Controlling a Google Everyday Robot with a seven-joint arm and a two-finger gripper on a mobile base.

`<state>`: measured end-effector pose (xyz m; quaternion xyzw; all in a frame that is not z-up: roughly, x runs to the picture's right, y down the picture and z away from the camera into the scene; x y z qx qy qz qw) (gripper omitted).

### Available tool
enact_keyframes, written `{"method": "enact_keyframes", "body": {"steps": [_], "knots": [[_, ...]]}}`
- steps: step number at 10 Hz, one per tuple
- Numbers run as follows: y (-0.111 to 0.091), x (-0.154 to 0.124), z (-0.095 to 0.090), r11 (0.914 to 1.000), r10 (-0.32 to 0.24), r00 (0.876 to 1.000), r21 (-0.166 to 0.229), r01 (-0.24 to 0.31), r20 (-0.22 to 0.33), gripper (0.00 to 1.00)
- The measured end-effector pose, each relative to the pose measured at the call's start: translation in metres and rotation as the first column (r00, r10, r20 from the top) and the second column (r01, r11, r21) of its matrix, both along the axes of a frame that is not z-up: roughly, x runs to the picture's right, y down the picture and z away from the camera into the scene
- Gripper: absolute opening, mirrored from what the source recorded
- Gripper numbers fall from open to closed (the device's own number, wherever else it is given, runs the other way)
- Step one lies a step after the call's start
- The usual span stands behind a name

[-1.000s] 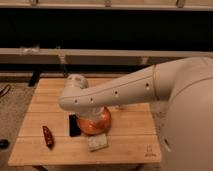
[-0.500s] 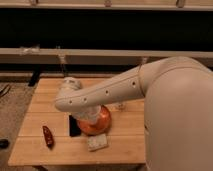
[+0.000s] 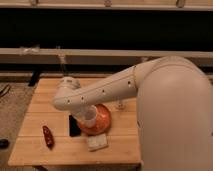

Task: Place the ceramic cup in the ceramic bowl

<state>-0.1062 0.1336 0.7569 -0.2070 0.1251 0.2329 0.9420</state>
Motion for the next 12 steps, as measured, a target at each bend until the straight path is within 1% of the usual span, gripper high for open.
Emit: {"method": "enact_keyframes", "body": {"steps": [1,3,4,5,6,7,8,9,10,11,12], "knots": [[-0.007,0.000,-0.001,0.9998,0.011,1.000,0.016,-0.011,0.000,0.80],[-0.033,-0.002,-0.010,0.9958,0.064,0.997,0.063,-0.066,0.031,0.80],[-0.043,-0.003,-0.015,0.9925,0.095,0.994,0.072,-0.098,0.053,0.80],[-0.052,-0.001,-0.021,0.9883,0.131,0.989,0.070,-0.136,0.073,0.80],[-0.060,0.001,-0.025,0.9840,0.159,0.983,0.066,-0.165,0.091,0.80],[-0.068,0.007,-0.029,0.9773,0.199,0.974,0.051,-0.206,0.111,0.80],[-0.074,0.013,-0.032,0.9720,0.226,0.966,0.035,-0.232,0.123,0.80],[-0.076,0.020,-0.032,0.9664,0.255,0.958,0.000,-0.257,0.129,0.80],[-0.076,0.026,-0.032,0.9633,0.268,0.955,-0.019,-0.268,0.126,0.80],[-0.077,0.027,-0.032,0.9618,0.274,0.953,-0.027,-0.272,0.128,0.80],[-0.077,0.025,-0.033,0.9621,0.273,0.953,-0.029,-0.271,0.130,0.80]]}}
